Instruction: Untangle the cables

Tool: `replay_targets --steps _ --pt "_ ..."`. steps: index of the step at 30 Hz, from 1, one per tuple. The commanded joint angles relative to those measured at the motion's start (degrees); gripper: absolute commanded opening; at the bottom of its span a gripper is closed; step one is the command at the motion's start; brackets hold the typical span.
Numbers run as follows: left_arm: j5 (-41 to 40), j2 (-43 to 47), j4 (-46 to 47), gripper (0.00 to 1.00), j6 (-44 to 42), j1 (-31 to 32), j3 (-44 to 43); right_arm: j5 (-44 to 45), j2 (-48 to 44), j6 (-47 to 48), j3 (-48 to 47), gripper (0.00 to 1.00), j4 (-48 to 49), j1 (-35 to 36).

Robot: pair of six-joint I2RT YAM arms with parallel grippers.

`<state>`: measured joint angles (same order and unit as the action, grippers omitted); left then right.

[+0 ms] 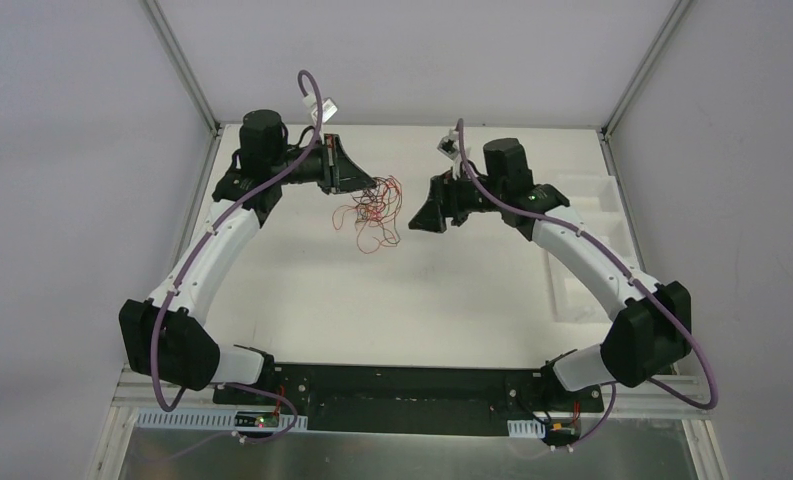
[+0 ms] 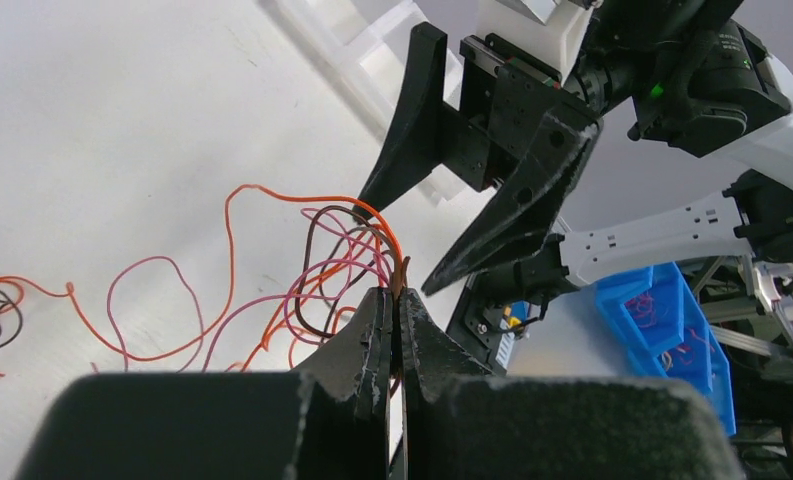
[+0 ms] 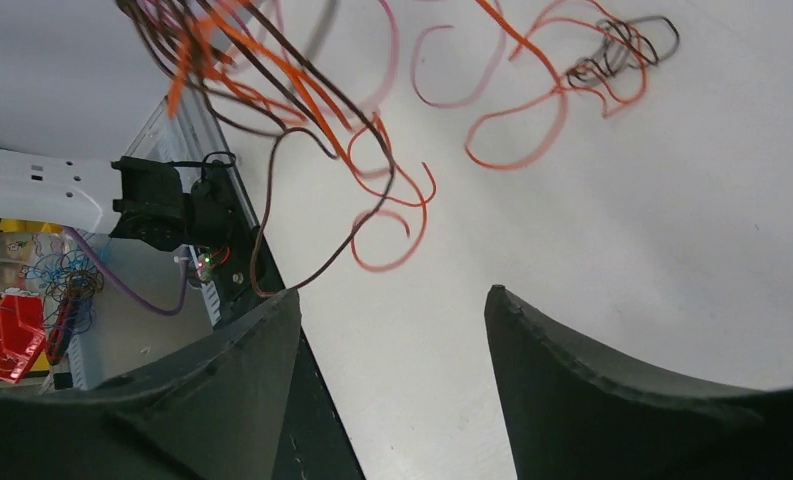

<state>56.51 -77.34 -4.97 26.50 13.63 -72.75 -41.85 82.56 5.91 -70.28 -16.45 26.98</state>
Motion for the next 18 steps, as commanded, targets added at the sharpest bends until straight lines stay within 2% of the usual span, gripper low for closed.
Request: replay_targets --steps 1,4,6,8,10,13,15,18 --pt "1.1 1.5 2.7 0.00 0.8 2.6 -2.9 4.2 -0.2 -4.4 -4.3 0.71 9.2 4.8" --pt "1.8 1.0 2.7 0.00 0.9 3.8 -3.5 9.1 2.5 -3.7 -5.6 0.71 11.8 7.3" --pt "2.2 0.8 2.8 0.00 1.4 3.9 -4.1 13.5 4.4 -3.2 -6.3 0.67 12.8 8.0" --pt "2.4 1.1 2.5 0.00 1.9 3.8 -4.9 19.6 5.6 -3.1 -6.0 0.55 13.3 8.0" --pt "3.0 1.6 1.9 0.00 2.3 3.4 -5.5 24.4 5.7 -2.7 -4.9 0.38 13.2 7.5" --pt "4.3 2.5 1.5 0.00 3.7 2.6 -6.6 30.8 5.2 -2.8 -1.5 0.18 13.4 6.1" --pt "5.7 3.0 1.0 0.00 4.2 1.9 -7.5 33.0 5.6 -3.1 0.5 0.07 13.2 4.5" --pt "7.2 3.5 0.7 0.00 4.7 0.2 -9.2 32.3 7.4 -2.2 1.3 0.00 11.0 1.9"
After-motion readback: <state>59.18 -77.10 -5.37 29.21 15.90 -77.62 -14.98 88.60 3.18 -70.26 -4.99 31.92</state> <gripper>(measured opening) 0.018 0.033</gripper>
